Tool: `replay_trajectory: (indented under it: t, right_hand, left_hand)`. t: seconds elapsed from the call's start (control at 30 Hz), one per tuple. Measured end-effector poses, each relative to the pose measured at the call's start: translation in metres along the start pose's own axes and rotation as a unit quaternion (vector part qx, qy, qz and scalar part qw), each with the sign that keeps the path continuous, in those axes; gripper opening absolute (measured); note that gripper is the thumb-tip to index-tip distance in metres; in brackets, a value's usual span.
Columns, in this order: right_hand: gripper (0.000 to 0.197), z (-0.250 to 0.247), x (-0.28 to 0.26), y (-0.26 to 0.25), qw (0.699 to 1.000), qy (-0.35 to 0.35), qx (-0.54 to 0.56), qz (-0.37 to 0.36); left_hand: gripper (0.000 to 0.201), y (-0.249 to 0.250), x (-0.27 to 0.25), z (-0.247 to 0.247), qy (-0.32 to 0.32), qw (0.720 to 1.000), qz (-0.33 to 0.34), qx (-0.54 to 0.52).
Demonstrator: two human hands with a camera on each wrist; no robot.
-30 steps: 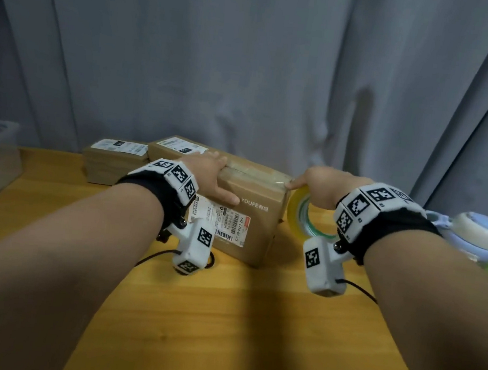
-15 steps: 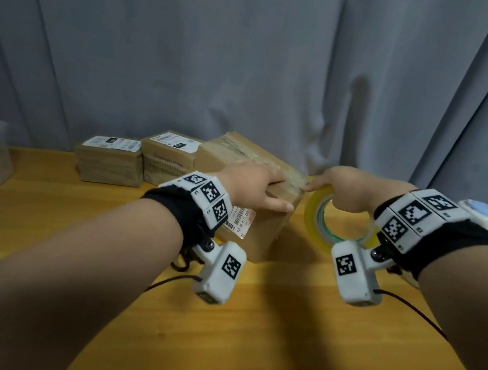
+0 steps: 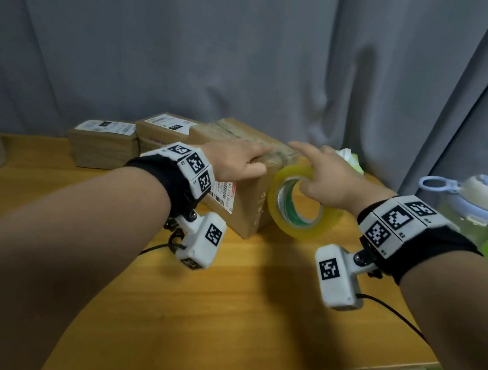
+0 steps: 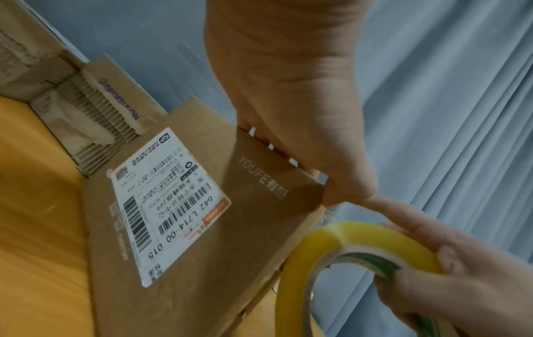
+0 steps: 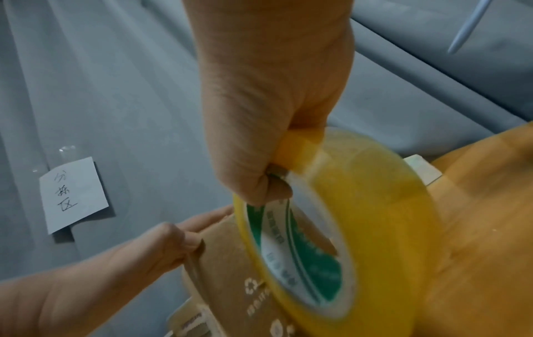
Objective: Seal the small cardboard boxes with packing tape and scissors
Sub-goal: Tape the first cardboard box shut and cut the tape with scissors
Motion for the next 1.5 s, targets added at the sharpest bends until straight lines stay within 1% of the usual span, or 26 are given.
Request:
replay_trajectory:
  t: [0.13,0.2,0.23,0.33,0.4,0.47,0.57,0.63,0.67,0.73,0.77,0.8,0.93,0.97,1.03,1.1,1.17,1.23,1.33,1.4,1.5]
  right_hand:
    - [0.08,0.01,-0.007,0.0,0.998,-0.024,-0.059,0.011]
    - [0.084,0.016,-0.012,0.0,0.997,-0.046,-0.063,0.021]
    - [0.086,0.02,-0.015,0.0,0.996,-0.061,-0.063,0.024]
    - [0.098,0.04,-0.02,0.0,0.993,-0.089,-0.068,0.033]
    - [0.102,0.05,-0.017,0.003,0.994,-0.079,-0.073,0.035]
    - [0.104,0.051,-0.012,0.006,0.995,-0.074,-0.061,0.035]
    - [0.107,0.049,-0.013,0.014,0.997,-0.068,-0.001,0.02]
    - [0.106,0.047,-0.015,0.02,0.997,-0.042,0.068,0.012]
    - [0.105,0.047,-0.016,0.023,0.996,-0.028,0.087,0.012]
    - [0.103,0.047,-0.016,0.026,0.996,-0.009,0.089,0.01]
    - [0.103,0.048,-0.015,0.025,0.996,-0.005,0.085,0.008]
    - [0.103,0.049,-0.014,0.024,0.997,-0.003,0.08,0.004]
    - [0.103,0.052,-0.009,0.021,0.997,0.012,0.071,0.005]
    - [0.102,0.053,-0.009,0.021,0.997,0.015,0.07,0.006]
    - [0.101,0.054,-0.01,0.021,0.999,0.013,0.047,-0.003]
    - [0.099,0.054,-0.011,0.023,1.0,0.01,0.013,-0.017]
    - [0.098,0.052,-0.01,0.027,1.0,0.011,-0.009,-0.026]
    - [0.097,0.049,-0.01,0.033,0.999,0.008,-0.015,-0.038]
    - [0.096,0.041,-0.008,0.049,0.998,-0.006,0.002,-0.064]
    - [0.094,0.032,-0.004,0.06,0.996,-0.021,-0.015,-0.08]
    - [0.093,0.023,0.009,0.068,0.993,-0.034,-0.055,-0.096]
  left_hand:
    - [0.075,-0.001,-0.001,0.001,-0.012,1.0,-0.002,-0.005]
    - [0.078,-0.003,0.002,0.003,-0.02,1.0,-0.011,0.002]
    - [0.075,-0.003,0.003,0.003,-0.021,1.0,-0.013,0.005]
    - [0.051,-0.001,0.008,0.001,-0.005,0.999,-0.027,-0.016]
    - [0.05,0.005,0.014,0.0,0.032,0.997,-0.053,-0.038]
    - [0.051,0.012,0.021,0.001,0.067,0.995,-0.078,-0.011]
    - [0.052,0.017,0.026,0.002,0.081,0.993,-0.083,0.022]
    - [0.061,0.013,0.021,0.001,0.048,0.997,-0.053,0.037]
    - [0.071,0.011,0.017,0.002,0.015,0.998,-0.027,0.058]
    - [0.096,0.003,0.007,0.001,-0.05,0.991,0.021,0.121]
    - [0.104,-0.001,0.004,-0.001,-0.071,0.986,0.034,0.145]
    - [0.107,-0.006,0.003,-0.003,-0.078,0.983,0.04,0.16]
    - [0.097,-0.012,0.005,-0.002,-0.046,0.981,0.031,0.183]
    - [0.098,-0.012,0.005,-0.003,-0.043,0.981,0.028,0.189]
    - [0.111,-0.013,0.007,-0.006,-0.051,0.975,0.02,0.213]
    - [0.127,-0.012,0.012,-0.016,-0.08,0.964,0.016,0.251]
    - [0.132,-0.006,0.02,-0.024,-0.12,0.958,0.021,0.259]
    - [0.134,0.004,0.029,-0.028,-0.146,0.956,0.037,0.25]
    - [0.132,0.011,0.045,-0.026,-0.201,0.957,0.022,0.207]
    - [0.127,0.011,0.054,-0.025,-0.231,0.958,0.007,0.17]
    - [0.119,0.012,0.065,-0.032,-0.245,0.96,-0.003,0.132]
Point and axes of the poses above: each hand's wrist, its own x-axis towards the middle knuckle, its own z-axis out of the palm, y = z × x, the point moved 3 cm from there along x, towards the middle knuckle, and after that the axes turned 10 degrees about x, right-handed, at the moved point
